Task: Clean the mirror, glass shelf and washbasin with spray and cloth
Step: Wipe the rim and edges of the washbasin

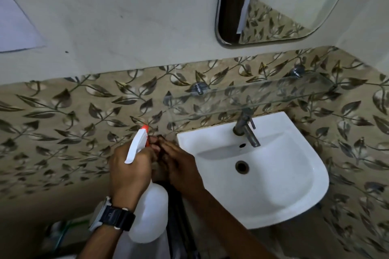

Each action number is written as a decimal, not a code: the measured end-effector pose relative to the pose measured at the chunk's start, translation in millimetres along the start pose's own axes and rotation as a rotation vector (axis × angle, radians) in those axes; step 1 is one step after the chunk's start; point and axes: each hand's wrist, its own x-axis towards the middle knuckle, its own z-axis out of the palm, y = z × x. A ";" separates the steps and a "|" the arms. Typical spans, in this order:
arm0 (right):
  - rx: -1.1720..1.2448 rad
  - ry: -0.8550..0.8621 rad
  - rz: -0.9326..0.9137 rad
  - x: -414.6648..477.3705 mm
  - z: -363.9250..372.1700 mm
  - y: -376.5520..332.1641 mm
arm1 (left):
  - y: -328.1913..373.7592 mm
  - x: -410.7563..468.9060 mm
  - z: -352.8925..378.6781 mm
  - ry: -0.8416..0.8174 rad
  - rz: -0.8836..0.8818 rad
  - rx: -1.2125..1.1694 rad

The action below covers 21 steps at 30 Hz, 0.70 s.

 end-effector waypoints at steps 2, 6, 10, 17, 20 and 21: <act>0.116 0.102 0.212 -20.5 -5.5 13.9 | -5.7 -3.7 5.5 -0.053 -0.061 -0.036; 0.275 0.404 0.515 -51.6 -35.6 40.5 | -26.6 -1.9 30.3 -0.187 -0.171 -0.087; 0.371 0.592 0.647 -70.1 -68.1 62.1 | -43.7 2.4 66.1 -0.268 -0.209 -0.110; 0.373 0.700 0.716 -90.6 -98.2 90.4 | -71.9 13.1 122.6 -0.296 -0.315 -0.121; 0.366 0.704 0.714 -95.9 -105.2 97.2 | -74.6 11.5 134.3 -0.313 -0.321 -0.112; 0.365 0.711 0.710 -96.4 -107.6 97.3 | -76.3 10.1 137.2 -0.312 -0.314 -0.114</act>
